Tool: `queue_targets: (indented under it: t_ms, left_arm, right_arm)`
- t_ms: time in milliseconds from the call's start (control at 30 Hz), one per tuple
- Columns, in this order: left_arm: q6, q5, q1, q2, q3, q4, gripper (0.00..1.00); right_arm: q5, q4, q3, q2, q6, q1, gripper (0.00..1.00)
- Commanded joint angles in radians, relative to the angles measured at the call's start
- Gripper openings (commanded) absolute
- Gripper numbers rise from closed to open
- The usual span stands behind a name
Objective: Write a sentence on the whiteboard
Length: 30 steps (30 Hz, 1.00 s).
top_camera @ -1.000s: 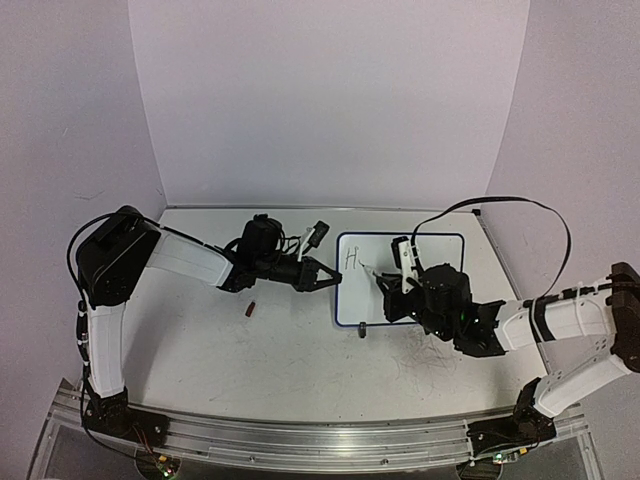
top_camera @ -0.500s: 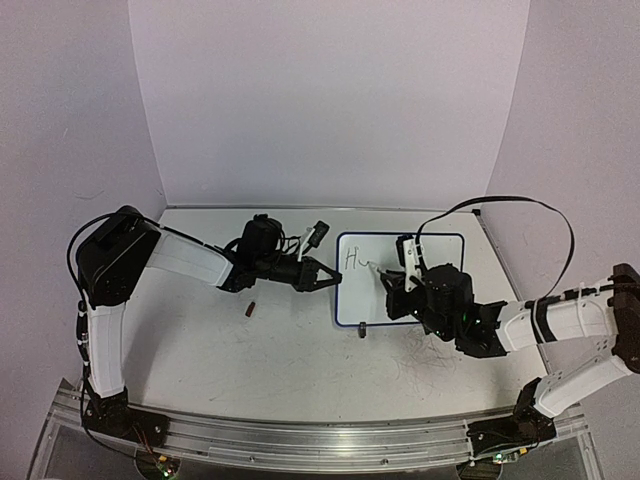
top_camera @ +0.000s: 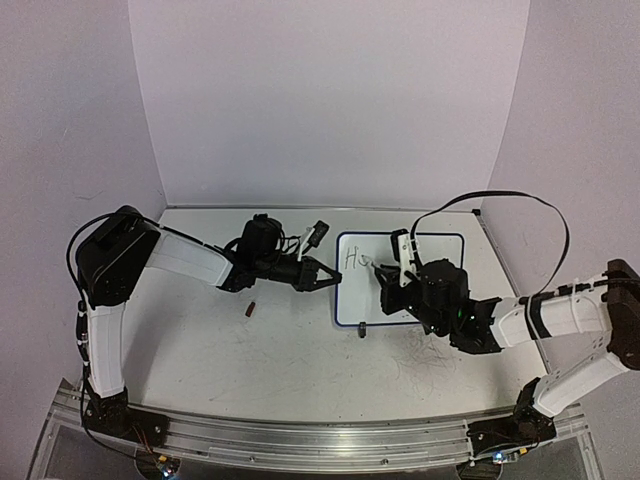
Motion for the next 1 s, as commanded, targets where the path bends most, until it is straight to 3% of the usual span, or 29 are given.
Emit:
queue_targets:
  t_ms: [0, 733, 967]
  left_arm:
    - [0.005, 0.034, -0.008, -0.061, 0.003, 0.02, 0.0]
    - [0.008, 0.031, -0.007, -0.064, -0.007, 0.02, 0.0]
    - [0.01, 0.025, -0.007, -0.069, -0.013, 0.019, 0.0]
  right_arm:
    - [-0.01, 0.017, 0.029, 0.022, -0.007, -0.006, 0.0]
    - [-0.032, -0.025, -0.015, 0.009, 0.026, -0.004, 0.0]
    - [-0.091, -0.008, -0.045, -0.161, 0.017, -0.007, 0.0]
